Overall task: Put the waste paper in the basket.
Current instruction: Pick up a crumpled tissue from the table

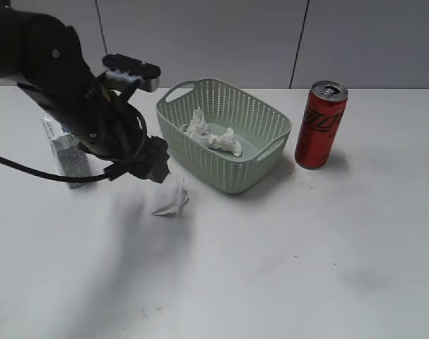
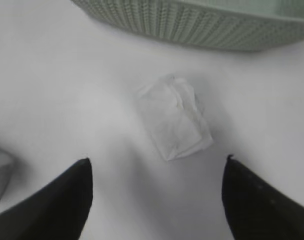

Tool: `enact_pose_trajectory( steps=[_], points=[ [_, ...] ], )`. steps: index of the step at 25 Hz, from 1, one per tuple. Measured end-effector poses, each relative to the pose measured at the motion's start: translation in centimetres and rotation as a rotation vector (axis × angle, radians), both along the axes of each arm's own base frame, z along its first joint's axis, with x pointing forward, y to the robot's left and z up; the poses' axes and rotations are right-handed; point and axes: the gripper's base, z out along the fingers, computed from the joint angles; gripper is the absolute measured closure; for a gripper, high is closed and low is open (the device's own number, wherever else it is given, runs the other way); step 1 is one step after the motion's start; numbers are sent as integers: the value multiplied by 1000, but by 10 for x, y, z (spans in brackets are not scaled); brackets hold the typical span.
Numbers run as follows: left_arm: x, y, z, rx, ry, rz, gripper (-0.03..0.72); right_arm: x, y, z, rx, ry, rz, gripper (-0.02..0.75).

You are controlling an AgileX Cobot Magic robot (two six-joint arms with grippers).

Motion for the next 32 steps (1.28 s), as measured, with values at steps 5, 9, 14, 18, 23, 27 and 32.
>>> enact_pose_trajectory(
  steps=[5, 9, 14, 18, 23, 27, 32],
  points=[
    [12, -9, -21, -65, -20, 66, 95, 0, 0, 0, 0, 0, 0, 165],
    [17, -12, -37, -62, -18, 77, 95, 0, 0, 0, 1, 0, 0, 166],
    [20, -18, -58, -52, -19, 80, 96, 0, 0, 0, 1, -1, 0, 166],
    [19, -21, -76, -26, 17, 73, 95, 0, 0, 0, 1, -1, 0, 166],
    [19, -23, -83, -15, 32, 66, 97, 0, 0, 0, 1, -1, 0, 166],
    [17, -23, -83, -5, 53, 59, 144, 0, 0, 0, 1, -1, 0, 166],
    [13, -22, -82, 7, 108, 55, 374, 0, 0, 0, 1, -1, 0, 166]
  ],
)
